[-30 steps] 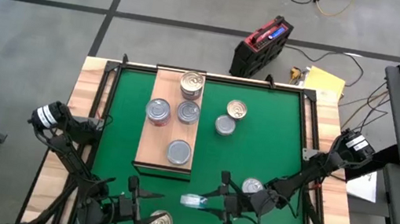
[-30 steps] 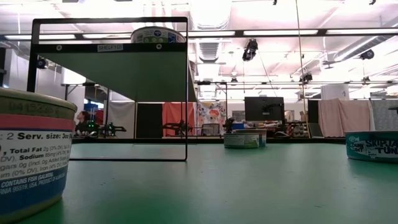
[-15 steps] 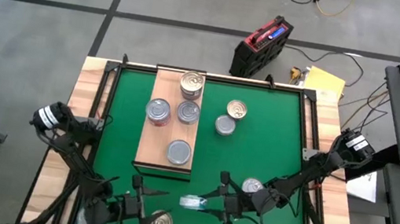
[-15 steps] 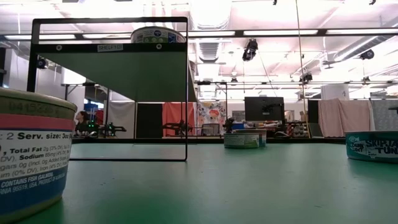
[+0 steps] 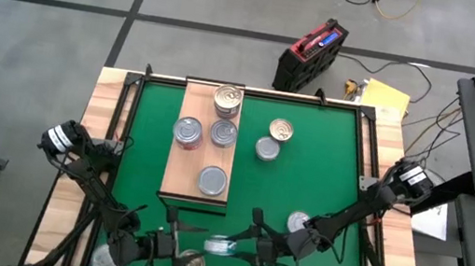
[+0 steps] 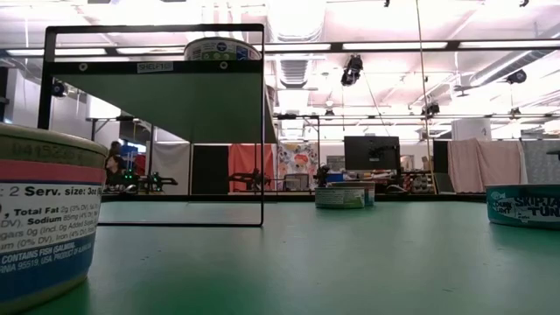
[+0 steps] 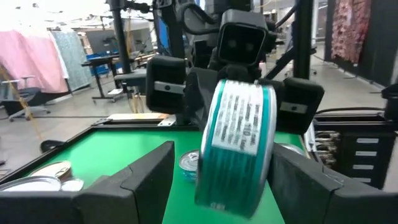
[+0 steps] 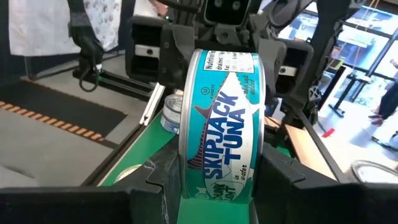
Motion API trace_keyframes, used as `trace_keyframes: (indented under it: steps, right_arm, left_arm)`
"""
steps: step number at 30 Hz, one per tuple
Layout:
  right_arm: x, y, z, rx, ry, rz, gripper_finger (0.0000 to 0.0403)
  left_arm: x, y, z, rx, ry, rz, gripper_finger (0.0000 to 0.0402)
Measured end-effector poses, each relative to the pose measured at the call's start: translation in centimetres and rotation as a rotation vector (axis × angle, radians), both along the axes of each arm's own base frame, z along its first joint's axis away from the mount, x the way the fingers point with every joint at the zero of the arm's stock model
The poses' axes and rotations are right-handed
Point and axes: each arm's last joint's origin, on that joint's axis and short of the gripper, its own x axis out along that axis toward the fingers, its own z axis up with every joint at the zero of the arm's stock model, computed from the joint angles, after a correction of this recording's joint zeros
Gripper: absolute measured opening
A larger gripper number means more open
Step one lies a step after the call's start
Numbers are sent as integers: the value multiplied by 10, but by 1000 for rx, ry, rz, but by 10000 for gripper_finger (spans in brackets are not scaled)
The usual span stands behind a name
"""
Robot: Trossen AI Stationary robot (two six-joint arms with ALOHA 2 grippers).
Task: Stack canned seafood by type on shelf
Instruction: Put the green and blue tuna can on the shelf
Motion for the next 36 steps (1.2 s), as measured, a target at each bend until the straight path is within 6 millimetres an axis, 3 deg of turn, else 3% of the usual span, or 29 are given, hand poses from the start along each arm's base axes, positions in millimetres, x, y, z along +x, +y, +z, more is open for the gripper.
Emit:
trace_keyframes:
  steps: [11, 20, 30, 36]
  right_arm:
    - [10, 3, 6, -13, -21, 8, 135]
    - [12, 1, 6, -1, -21, 9, 135]
    - [12, 1, 6, 1, -20, 6, 135]
    - [12, 0, 7, 4, -24, -4, 196]
  left_arm:
    - [1, -2, -5, 38, 18, -45, 215]
    - [1, -2, -6, 51, 22, -44, 115]
    - [1, -2, -7, 45, 21, -44, 116]
    - [1, -1, -6, 0, 9, -4, 116]
